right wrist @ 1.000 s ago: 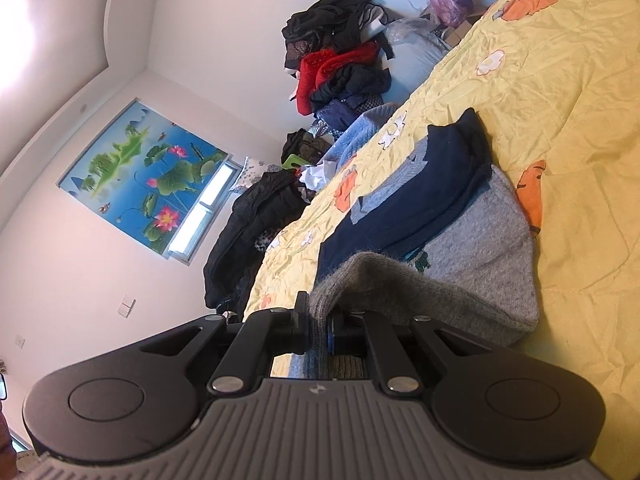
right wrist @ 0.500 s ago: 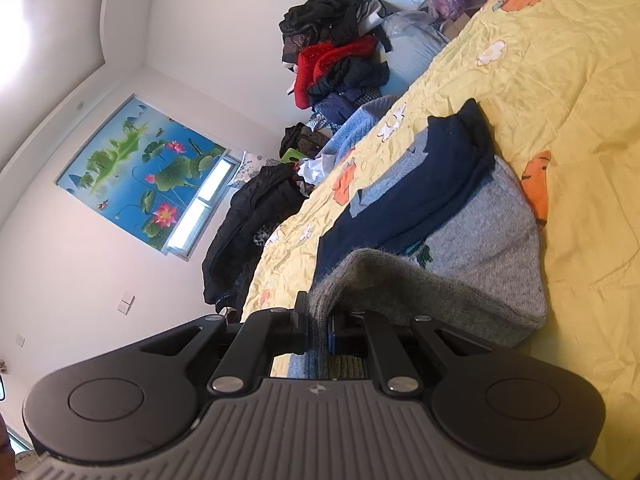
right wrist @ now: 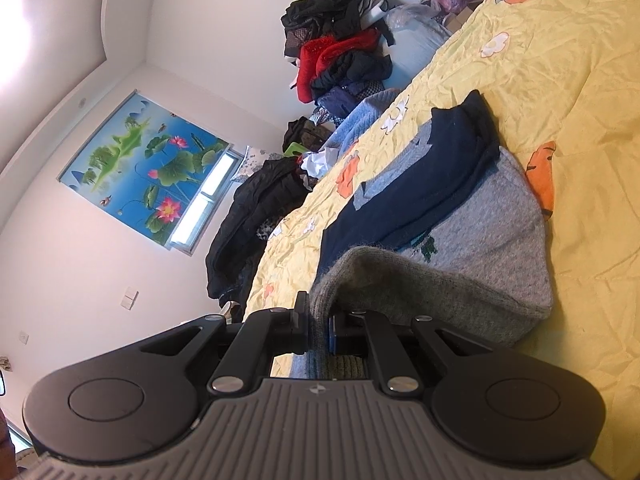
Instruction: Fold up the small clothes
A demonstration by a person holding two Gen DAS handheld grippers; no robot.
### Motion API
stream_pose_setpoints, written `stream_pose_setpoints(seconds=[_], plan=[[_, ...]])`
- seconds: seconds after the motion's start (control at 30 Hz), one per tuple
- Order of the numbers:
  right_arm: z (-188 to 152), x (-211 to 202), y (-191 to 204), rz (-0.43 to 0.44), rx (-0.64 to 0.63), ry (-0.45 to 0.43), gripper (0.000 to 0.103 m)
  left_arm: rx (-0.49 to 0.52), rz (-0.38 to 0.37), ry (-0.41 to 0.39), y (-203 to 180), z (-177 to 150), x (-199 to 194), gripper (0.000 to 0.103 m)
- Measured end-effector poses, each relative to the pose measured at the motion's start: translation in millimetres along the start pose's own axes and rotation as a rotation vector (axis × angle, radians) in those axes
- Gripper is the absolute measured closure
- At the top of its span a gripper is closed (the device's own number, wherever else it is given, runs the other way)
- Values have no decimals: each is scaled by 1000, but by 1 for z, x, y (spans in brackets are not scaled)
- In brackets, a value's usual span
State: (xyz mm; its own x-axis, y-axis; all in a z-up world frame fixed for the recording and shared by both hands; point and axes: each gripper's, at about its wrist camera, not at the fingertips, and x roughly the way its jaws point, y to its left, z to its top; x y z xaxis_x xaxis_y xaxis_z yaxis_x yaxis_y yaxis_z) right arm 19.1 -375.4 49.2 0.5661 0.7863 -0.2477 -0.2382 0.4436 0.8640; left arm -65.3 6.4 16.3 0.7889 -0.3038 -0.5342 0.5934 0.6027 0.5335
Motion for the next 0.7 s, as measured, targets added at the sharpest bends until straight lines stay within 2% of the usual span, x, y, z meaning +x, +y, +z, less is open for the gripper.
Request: stream_pose_setpoints(seconds=[0.13, 0.17, 0.2, 0.23, 0.27, 0.43, 0.6, 0.7], plan=[[-3, -1, 3, -1, -5, 6, 85, -2, -4, -5, 2, 4, 9, 35], [-3, -1, 3, -1, -6, 6, 85, -11, 0, 1, 4, 5, 12, 41], [-3, -1, 3, -2, -6, 5, 85, -25, -2, 6, 7, 5, 13, 52], [-4, -2, 2, -3, -5, 4, 85, -43, -7, 21, 9, 6, 16, 80], [-3, -2, 1, -5, -4, 1, 85, -65, -10, 46, 12, 6, 20, 92], [-2, -3, -1, -18, -9, -31, 87, -153, 46, 50, 22, 3, 20, 96], [12, -4, -4, -20, -20, -59, 87, -315, 26, -12, 59, 18, 10, 97], [29, 1, -7, -22, -32, -83, 87, -372, 37, -36, 86, 28, 18, 97]])
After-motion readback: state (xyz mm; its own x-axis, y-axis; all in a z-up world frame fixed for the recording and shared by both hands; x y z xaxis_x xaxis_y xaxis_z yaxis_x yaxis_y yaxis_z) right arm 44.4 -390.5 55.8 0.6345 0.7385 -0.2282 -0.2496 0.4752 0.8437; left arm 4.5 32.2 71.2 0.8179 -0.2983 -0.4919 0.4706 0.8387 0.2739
